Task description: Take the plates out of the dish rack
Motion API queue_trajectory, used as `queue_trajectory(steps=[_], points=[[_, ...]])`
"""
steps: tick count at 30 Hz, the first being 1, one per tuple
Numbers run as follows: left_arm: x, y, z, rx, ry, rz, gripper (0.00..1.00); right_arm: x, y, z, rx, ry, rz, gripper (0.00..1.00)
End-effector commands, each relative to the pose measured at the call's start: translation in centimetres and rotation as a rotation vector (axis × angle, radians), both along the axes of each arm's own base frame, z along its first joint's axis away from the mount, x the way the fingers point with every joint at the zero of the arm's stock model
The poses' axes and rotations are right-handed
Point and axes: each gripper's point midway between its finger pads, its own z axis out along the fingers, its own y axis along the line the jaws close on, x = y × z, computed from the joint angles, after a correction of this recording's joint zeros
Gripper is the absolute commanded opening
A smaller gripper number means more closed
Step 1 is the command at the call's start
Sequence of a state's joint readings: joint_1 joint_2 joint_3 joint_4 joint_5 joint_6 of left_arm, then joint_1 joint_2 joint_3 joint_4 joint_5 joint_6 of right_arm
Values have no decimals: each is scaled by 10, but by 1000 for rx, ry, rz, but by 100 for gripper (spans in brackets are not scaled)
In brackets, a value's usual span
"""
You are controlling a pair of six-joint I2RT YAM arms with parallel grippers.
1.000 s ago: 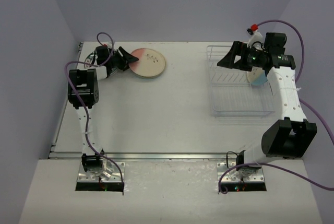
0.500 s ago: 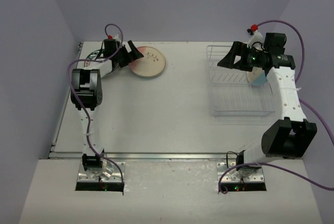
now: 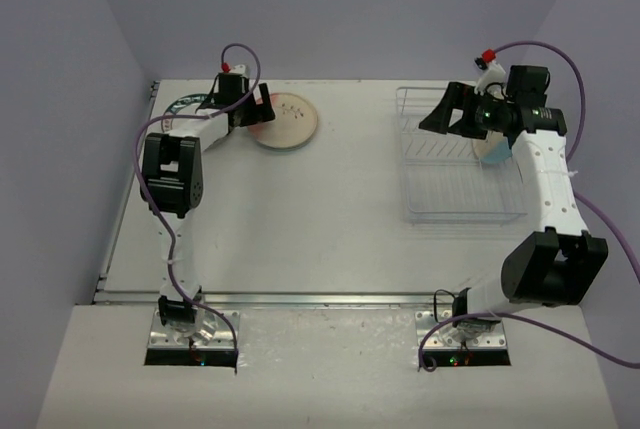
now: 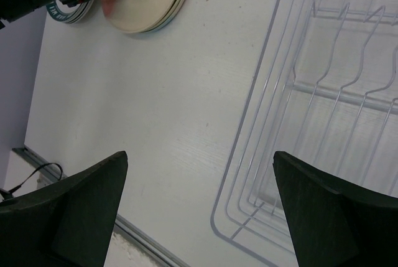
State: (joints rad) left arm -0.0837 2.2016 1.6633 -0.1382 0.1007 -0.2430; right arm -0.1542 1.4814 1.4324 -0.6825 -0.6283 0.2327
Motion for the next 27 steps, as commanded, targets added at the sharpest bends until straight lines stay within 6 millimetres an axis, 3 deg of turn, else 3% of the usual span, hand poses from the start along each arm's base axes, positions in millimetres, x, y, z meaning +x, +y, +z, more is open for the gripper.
queue_trajectory(steps=[1, 7, 9, 10, 11, 13, 16, 17, 18, 22, 24, 26, 27], points=[[12, 10, 63, 110, -155, 34, 100, -2, -4, 17, -38, -82, -2, 99], [16, 11, 81, 162, -203, 19, 100, -4, -4, 19, -45, -94, -4, 99], [11, -2, 111, 195, -297, -45, 100, -1, -13, 17, -91, -105, -44, 99], [7, -10, 137, 197, -370, -70, 100, 0, -18, 19, -113, -119, -63, 99], [5, -16, 139, 196, -392, -107, 100, 1, -22, 16, -134, -117, -82, 99], [-17, -35, 159, 244, -459, -214, 100, 4, -34, 14, -191, -131, -123, 99], [-50, -50, 173, 264, -493, -294, 100, 10, -51, 11, -246, -135, -194, 99], [-61, -51, 187, 261, -520, -304, 99, 12, -55, 12, -261, -139, -215, 99], [-73, -53, 175, 253, -496, -326, 98, 14, -61, 11, -264, -136, -236, 99], [-121, -56, 176, 235, -484, -385, 96, 23, -86, 12, -276, -139, -313, 99], [-141, -57, 164, 241, -462, -419, 95, 29, -102, 10, -279, -130, -348, 97], [-164, -57, 170, 256, -489, -443, 95, 35, -116, 7, -286, -115, -374, 92], [-173, -56, 158, 267, -471, -457, 95, 38, -125, 10, -299, -120, -397, 91]])
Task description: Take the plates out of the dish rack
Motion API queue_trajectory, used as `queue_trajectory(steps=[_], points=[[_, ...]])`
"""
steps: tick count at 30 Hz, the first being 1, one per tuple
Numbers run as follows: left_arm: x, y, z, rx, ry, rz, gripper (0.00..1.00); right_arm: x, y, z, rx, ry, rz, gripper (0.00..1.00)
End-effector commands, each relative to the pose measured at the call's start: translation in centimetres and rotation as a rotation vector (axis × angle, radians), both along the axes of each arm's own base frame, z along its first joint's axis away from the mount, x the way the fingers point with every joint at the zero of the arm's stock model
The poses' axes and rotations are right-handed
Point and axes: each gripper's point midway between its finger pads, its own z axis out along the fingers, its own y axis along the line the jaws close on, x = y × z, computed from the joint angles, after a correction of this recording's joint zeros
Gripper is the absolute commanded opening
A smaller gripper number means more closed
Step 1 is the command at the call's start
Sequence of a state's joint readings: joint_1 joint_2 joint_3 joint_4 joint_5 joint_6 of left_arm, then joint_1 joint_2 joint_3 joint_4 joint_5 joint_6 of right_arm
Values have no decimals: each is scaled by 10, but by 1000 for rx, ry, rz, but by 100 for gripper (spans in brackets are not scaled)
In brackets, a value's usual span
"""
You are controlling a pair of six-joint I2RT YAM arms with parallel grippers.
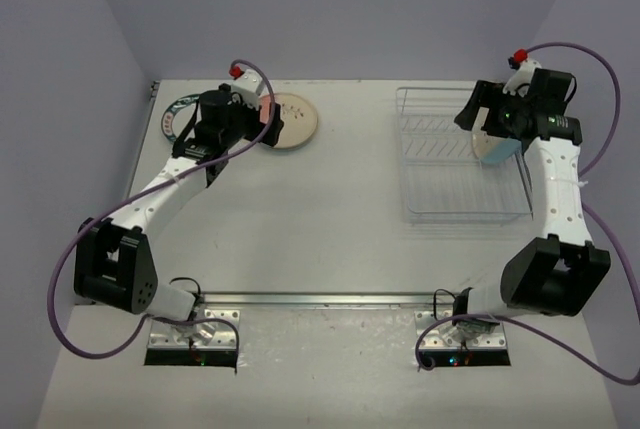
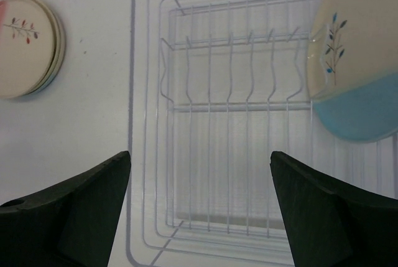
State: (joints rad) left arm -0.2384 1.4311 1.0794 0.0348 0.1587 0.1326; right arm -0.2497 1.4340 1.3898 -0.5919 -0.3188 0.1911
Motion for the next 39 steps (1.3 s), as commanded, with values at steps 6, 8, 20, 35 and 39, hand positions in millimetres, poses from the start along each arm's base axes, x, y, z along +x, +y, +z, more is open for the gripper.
queue_trajectory(steps=[6, 8, 20, 35, 39], points=[[-61, 8, -36, 80, 17, -52, 95, 44, -76, 27, -174, -70, -183, 90], [-66, 9, -46, 73, 40, -47, 95, 52, -87, 27, -210, -65, -199, 90], [-66, 8, -65, 32, 89, -22, 95, 77, -158, 17, -315, -32, -262, 90], [-52, 2, -68, 23, 108, -25, 95, 110, -144, -47, -143, 50, -44, 75], [-47, 1, -69, 21, 116, -24, 95, 113, -132, -58, -89, 51, 4, 66]])
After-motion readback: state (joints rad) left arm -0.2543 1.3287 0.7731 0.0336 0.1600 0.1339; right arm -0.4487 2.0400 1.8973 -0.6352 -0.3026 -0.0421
